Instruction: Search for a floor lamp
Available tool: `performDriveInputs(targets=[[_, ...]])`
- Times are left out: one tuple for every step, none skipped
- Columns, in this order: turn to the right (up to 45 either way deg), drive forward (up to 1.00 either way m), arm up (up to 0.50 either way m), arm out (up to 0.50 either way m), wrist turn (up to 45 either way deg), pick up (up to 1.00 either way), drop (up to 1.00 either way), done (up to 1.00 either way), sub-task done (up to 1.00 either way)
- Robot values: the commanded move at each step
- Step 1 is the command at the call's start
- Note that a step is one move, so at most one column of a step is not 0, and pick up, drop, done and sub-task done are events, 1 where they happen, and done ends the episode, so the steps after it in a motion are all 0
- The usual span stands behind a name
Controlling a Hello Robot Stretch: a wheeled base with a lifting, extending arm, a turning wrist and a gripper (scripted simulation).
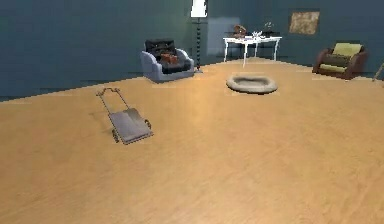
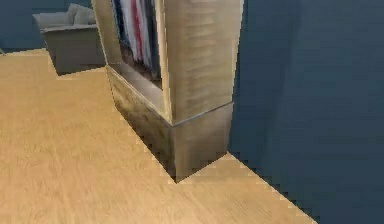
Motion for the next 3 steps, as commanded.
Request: performDriveInputs(targets=[[0.0, 1.0, 0.0, 0.0, 0.0, 0.0, 0.0, 0.0, 0.0], [0.0, 1.0, 0.0, 0.0, 0.0, 0.0, 0.0, 0.0, 0.0], [0.0, 1.0, 0.0, 0.0, 0.0, 0.0, 0.0, 0.0, 0.0]])
